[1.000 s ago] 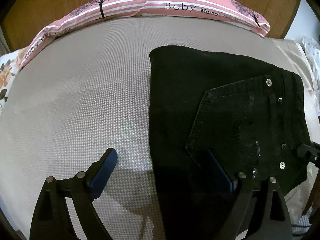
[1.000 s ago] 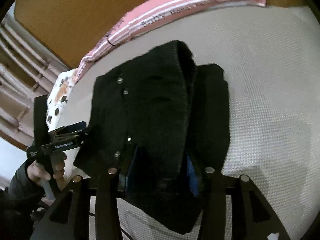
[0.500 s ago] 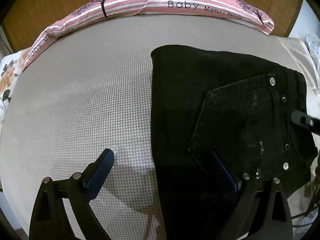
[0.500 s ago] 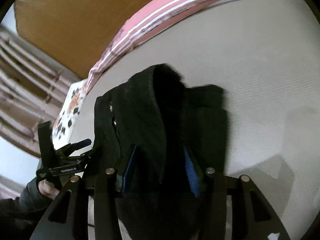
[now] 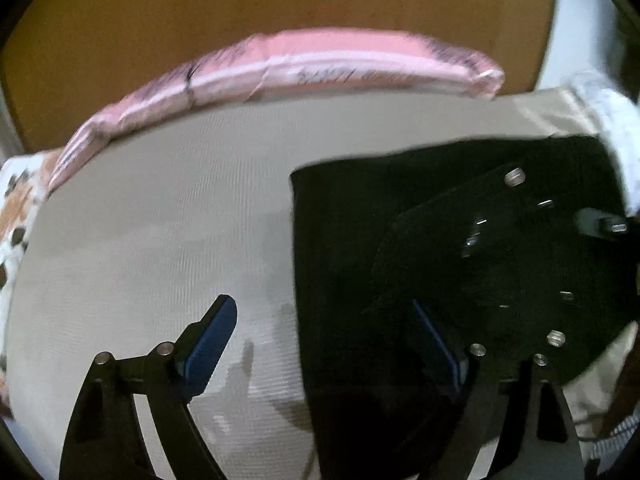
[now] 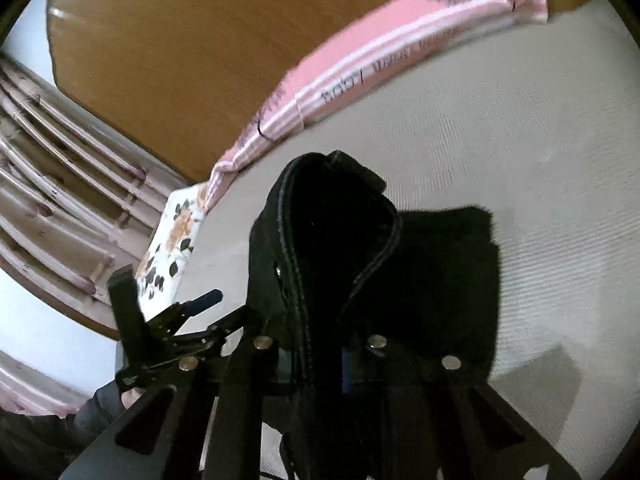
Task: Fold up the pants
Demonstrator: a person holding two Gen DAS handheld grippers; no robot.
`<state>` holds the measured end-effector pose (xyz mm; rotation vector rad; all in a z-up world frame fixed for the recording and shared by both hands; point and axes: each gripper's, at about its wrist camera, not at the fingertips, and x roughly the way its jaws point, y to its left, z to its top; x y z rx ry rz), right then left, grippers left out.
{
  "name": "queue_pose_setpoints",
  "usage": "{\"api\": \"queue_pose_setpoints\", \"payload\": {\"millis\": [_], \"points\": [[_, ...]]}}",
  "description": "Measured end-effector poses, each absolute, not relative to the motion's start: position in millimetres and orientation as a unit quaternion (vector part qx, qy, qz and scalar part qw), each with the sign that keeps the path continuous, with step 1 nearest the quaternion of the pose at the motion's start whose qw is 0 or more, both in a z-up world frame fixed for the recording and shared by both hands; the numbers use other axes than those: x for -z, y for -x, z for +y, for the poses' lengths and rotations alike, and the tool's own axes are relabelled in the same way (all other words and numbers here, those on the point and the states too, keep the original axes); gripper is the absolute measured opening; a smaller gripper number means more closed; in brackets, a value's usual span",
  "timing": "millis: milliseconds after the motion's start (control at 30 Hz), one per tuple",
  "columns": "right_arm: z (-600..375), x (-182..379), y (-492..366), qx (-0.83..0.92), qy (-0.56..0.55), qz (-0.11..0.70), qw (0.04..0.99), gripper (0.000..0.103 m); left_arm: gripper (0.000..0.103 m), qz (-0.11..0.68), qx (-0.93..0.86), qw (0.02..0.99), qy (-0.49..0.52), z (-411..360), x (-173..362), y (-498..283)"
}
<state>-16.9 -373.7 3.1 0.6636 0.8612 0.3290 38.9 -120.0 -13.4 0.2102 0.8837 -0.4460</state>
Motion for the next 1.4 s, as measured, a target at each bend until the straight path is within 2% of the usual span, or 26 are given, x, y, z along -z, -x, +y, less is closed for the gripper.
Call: {"api": "queue_pose_setpoints", "payload": {"millis": [67, 133, 233, 333, 367, 467, 567, 700, 833, 1033, 1233, 1400], "points": [[-379.0, -3.5, 21.8, -0.134, -0.300, 0.408, 0.852, 0.012, 0.087, 0.416, 0.242, 0.871, -0.095, -124.9, 9.9, -32.9], [-390.7, 20.5, 20.4, -0.101, -0.307, 0.441, 0.837, 0.012, 0.087, 0.430, 0.265, 0.856, -0.107, -134.2, 18.8, -30.3], [-399.5, 50.9, 18.1, -0.074, -0.321, 0.469, 0.819, 0.019, 0.086, 0.483, 0.251, 0.826, -0.147, -144.8, 50.7, -32.7], [-402.9, 43.6, 23.2, -0.063, -0.335, 0.472, 0.813, 0.028, 0.086, 0.514, 0.249, 0.816, -0.090, -132.7, 59.5, -42.4], [-400.3, 33.5, 27.8, -0.048, -0.308, 0.472, 0.825, 0.036, 0.085, 0.515, 0.243, 0.818, -0.081, -129.3, 56.8, -43.7], [-390.2, 19.1, 43.3, -0.034, -0.253, 0.473, 0.844, 0.047, 0.085, 0.508, 0.239, 0.819, -0.114, -128.2, 56.5, -36.7], [-378.9, 31.6, 61.5, -0.032, -0.241, 0.502, 0.830, 0.047, 0.085, 0.515, 0.250, 0.810, -0.126, -121.3, 63.5, -23.8], [-390.8, 45.9, 74.5, -0.034, -0.319, 0.487, 0.812, 0.048, 0.085, 0.508, 0.235, 0.822, -0.102, -104.8, 53.5, -23.1], [-396.7, 46.6, 71.8, -0.044, -0.333, 0.490, 0.805, 0.052, 0.085, 0.510, 0.241, 0.825, -0.040, -84.3, 46.9, -37.9], [-409.5, 56.7, 61.6, -0.071, -0.362, 0.496, 0.786, 0.054, 0.085, 0.568, 0.255, 0.780, 0.060, -73.6, 68.4, -67.7], [-411.2, 70.8, 40.4, -0.120, -0.379, 0.495, 0.773, 0.054, 0.085, 0.560, 0.288, 0.775, 0.047, -94.6, 70.3, -77.4], [-409.1, 78.1, 14.0, -0.158, -0.387, 0.485, 0.769, 0.051, 0.084, 0.527, 0.298, 0.796, -0.023, -131.6, 74.0, -86.1]]}}
